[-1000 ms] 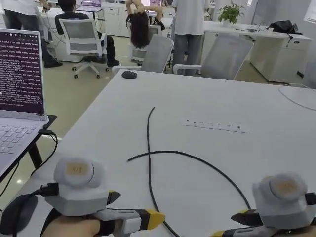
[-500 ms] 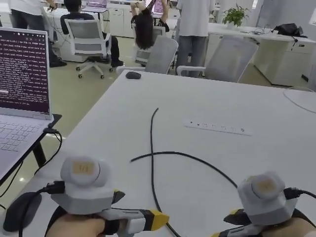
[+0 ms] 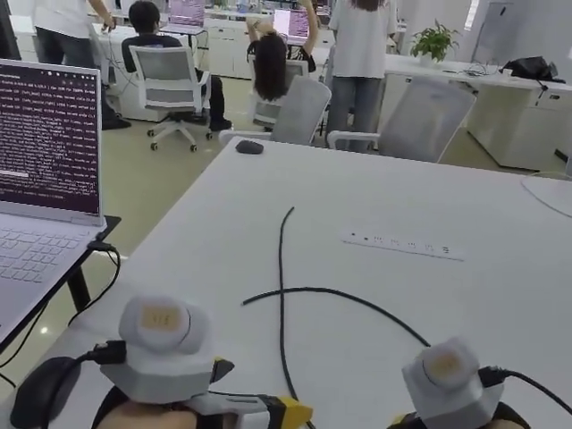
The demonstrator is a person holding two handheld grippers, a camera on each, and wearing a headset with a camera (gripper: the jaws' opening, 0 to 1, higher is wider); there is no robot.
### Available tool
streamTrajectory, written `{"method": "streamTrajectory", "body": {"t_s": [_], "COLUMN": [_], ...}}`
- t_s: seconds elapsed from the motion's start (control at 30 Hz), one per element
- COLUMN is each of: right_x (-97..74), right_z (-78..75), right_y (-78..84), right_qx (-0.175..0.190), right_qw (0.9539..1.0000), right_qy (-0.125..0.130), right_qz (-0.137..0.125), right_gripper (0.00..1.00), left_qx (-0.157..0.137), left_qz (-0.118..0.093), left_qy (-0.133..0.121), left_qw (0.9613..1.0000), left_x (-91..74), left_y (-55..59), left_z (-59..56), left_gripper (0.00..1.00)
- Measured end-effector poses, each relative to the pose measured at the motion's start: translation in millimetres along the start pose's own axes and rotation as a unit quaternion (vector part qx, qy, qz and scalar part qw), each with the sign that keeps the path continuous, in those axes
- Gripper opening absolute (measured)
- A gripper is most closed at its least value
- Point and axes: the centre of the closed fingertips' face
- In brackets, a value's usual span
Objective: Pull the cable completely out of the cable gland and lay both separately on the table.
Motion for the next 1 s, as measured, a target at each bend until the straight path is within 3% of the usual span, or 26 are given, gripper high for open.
{"method": "streamTrajectory", "body": {"t_s": [0.47, 0.6, 0.63, 0.83, 1.0], "right_x": [25.3, 30.9, 31.0, 27.4, 14.0], "right_z": [16.0, 17.2, 16.1, 15.1, 15.0], "right_y": [-6.6, -0.5, -3.0, -2.6, -8.9], "right_qx": [-0.027, -0.082, -0.082, -0.087, -0.102], "right_qw": [0.9995, 0.9961, 0.9963, 0.9960, 0.9947], "right_qy": [-0.017, -0.009, 0.000, -0.003, -0.006], "right_qz": [0.005, 0.032, 0.025, 0.018, 0.011], "right_gripper": [0.15, 0.12, 0.12, 0.11, 0.11], "left_qx": [0.001, -0.001, -0.001, -0.001, 0.008], "left_qz": [0.000, -0.001, -0.002, -0.002, -0.001], "left_qy": [0.001, 0.000, 0.000, 0.001, 0.005], "left_qw": [1.0000, 1.0000, 1.0000, 1.0000, 1.0000], "left_x": [-0.1, -0.4, -0.6, -0.4, 0.4], "left_y": [0.1, -0.2, -0.3, 0.0, 0.1], "left_z": [-0.3, 0.9, 1.0, 0.2, -2.6], "left_gripper": [0.76, 0.76, 0.76, 0.75, 0.75]}}
Point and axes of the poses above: the centre of the closed fingertips' face, and the gripper's own axes: x roughly forward along the fingers, z roughly to its left, y roughly out of its underside, and after that the axes turned 9 degrees about -x, right-handed
